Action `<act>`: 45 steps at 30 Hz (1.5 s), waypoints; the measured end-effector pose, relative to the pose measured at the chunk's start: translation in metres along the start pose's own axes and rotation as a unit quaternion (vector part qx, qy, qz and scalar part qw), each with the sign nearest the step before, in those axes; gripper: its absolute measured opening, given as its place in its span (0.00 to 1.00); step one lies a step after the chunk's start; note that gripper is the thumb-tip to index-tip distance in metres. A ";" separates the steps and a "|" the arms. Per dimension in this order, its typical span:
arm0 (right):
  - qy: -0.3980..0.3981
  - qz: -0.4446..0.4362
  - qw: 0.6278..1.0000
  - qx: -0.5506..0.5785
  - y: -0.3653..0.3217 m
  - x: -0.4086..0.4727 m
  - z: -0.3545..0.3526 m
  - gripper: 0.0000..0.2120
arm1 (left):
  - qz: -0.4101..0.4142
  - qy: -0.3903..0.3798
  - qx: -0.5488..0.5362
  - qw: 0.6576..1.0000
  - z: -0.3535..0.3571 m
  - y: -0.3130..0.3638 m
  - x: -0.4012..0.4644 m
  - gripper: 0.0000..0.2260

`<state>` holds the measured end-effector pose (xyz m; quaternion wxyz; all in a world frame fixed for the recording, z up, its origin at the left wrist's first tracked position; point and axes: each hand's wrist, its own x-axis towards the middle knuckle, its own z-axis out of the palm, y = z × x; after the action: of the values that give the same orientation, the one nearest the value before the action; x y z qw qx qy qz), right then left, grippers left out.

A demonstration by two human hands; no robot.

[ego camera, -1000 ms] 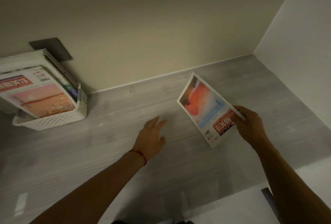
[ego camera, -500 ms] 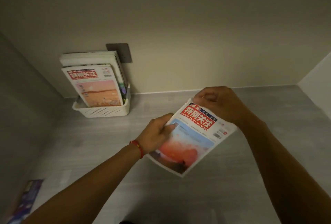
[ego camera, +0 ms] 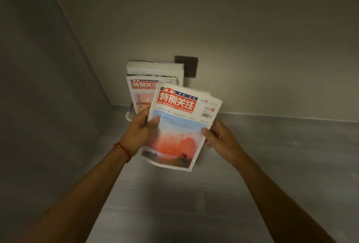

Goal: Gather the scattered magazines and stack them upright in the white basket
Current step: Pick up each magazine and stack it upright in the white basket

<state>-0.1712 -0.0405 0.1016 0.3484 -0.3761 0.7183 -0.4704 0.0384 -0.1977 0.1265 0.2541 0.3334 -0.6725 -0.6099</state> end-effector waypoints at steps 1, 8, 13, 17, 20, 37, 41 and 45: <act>0.000 -0.012 1.000 -0.023 -0.011 0.012 0.008 0.18 | 0.008 0.005 -0.002 1.000 -0.014 0.004 0.005 0.13; -0.022 -0.057 0.997 0.051 -0.088 0.086 0.045 0.22 | 0.077 0.006 -0.016 0.997 -0.086 0.037 0.049 0.10; 0.086 -0.106 0.984 -0.118 -0.109 0.125 0.063 0.16 | 0.071 0.044 -0.019 0.996 -0.118 0.023 0.084 0.12; 0.114 -0.092 0.971 -0.190 -0.096 0.141 0.085 0.13 | 0.047 0.130 0.044 0.989 -0.125 -0.013 0.115 0.10; 0.135 -0.068 0.964 -0.221 -0.081 0.152 0.099 0.12 | 0.016 0.169 0.104 0.980 -0.127 -0.039 0.132 0.08; 0.154 0.117 0.981 -0.020 -0.039 0.179 0.140 0.22 | -0.140 0.307 0.080 0.938 -0.107 -0.077 0.168 0.12; 0.135 0.120 0.984 0.004 -0.039 0.174 0.141 0.23 | -0.141 0.275 0.083 0.947 -0.112 -0.080 0.169 0.12; 0.137 0.116 0.983 -0.037 -0.034 0.160 0.128 0.22 | -0.123 0.240 0.116 0.956 -0.118 -0.094 0.155 0.12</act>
<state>-0.1303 -0.2416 0.0701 0.2847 -0.2348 0.8150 -0.4468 0.0388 -0.3952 0.0387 0.2902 0.5772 -0.6117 -0.4564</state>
